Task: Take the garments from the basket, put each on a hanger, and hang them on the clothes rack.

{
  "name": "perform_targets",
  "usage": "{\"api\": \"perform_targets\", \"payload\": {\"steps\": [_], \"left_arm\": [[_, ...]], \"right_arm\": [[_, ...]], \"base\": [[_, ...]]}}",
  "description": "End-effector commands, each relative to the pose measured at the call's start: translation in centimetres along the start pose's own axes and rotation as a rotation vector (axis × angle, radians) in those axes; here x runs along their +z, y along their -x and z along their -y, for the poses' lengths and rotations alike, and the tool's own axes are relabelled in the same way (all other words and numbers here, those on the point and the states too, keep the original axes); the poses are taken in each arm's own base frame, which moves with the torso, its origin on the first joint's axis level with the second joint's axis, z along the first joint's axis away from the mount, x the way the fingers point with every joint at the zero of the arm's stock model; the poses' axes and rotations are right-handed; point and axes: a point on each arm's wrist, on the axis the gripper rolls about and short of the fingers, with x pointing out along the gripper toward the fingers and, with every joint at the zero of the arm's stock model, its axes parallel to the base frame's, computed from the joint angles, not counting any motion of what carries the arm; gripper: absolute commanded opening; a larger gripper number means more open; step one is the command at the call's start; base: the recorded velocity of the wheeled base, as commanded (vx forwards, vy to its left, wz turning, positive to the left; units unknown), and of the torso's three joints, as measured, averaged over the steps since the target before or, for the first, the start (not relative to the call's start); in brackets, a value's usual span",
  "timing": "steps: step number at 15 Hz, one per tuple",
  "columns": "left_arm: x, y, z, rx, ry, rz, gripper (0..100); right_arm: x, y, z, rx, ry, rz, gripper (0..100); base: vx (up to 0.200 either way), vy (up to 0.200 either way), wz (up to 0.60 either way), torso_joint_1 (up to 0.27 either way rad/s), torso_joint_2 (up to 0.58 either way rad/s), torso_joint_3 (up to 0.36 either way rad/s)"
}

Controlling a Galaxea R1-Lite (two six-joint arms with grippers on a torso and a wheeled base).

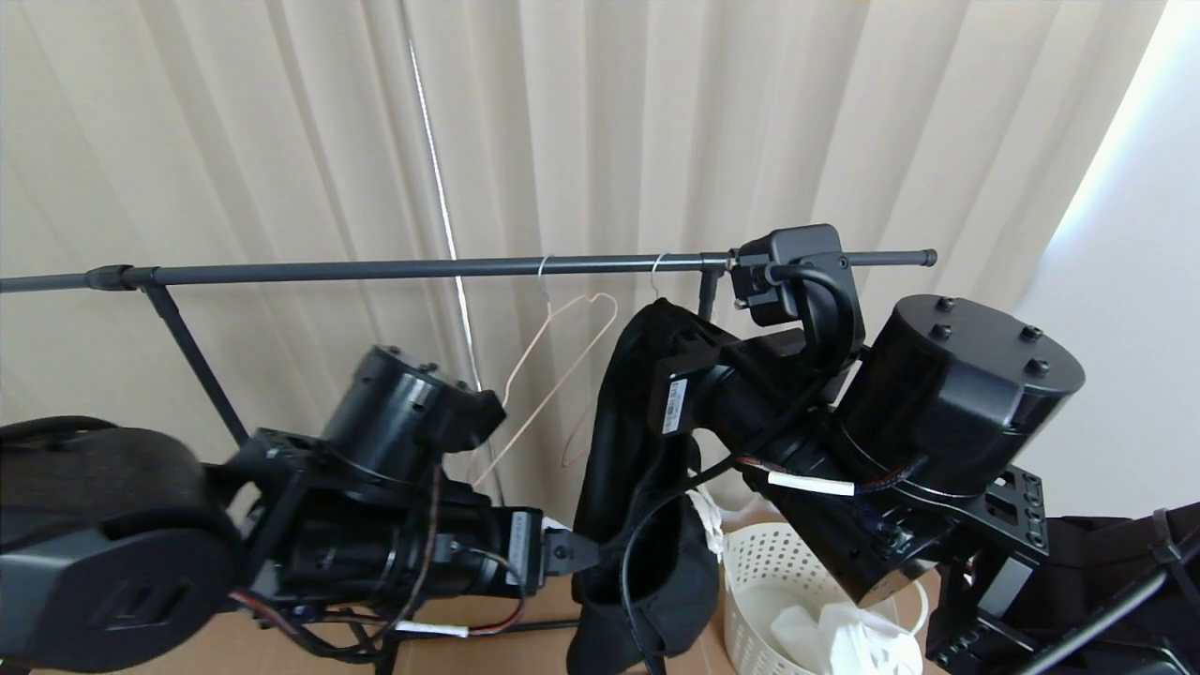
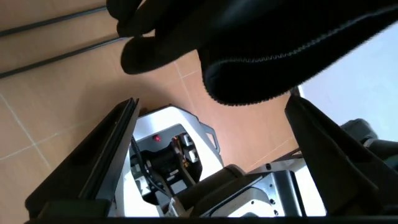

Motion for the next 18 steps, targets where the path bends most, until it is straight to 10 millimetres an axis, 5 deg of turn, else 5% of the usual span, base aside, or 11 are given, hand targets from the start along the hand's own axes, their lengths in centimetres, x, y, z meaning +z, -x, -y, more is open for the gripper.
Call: {"api": "perform_targets", "payload": {"steps": [1, 6, 10, 11, 18], "left_arm": [[-0.9, -5.2, 2.0, 0.055, -0.05, -0.092, 100], [-1.1, -10.0, 1.7, 0.243, 0.046, -0.072, 100], [-3.1, -8.0, 0.3, 0.336, 0.051, -0.066, 100], [-3.2, -7.0, 0.2, 0.33, 0.052, -0.055, 0], [-2.7, -0.5, 0.2, 0.34, 0.008, 0.119, 0]], "right_arm": [[0.3, 0.2, -0.1, 0.004, -0.005, 0.008, 0], [1.7, 1.3, 0.6, 0.001, -0.018, 0.033, 0], [2.6, 0.1, 4.5, -0.131, 0.036, 0.056, 0], [2.8, -0.6, 6.5, -0.207, 0.072, 0.062, 0], [1.8, -0.8, 10.4, -0.371, 0.234, -0.004, 0]], "base": [[0.0, 0.0, 0.0, 0.0, 0.0, 0.0], [0.0, 0.0, 0.0, 0.0, 0.0, 0.0], [0.0, 0.0, 0.0, 0.0, 0.0, 0.0], [0.0, 0.0, 0.0, 0.0, 0.0, 0.0], [0.0, 0.0, 0.0, 0.0, 0.0, 0.0]]}}
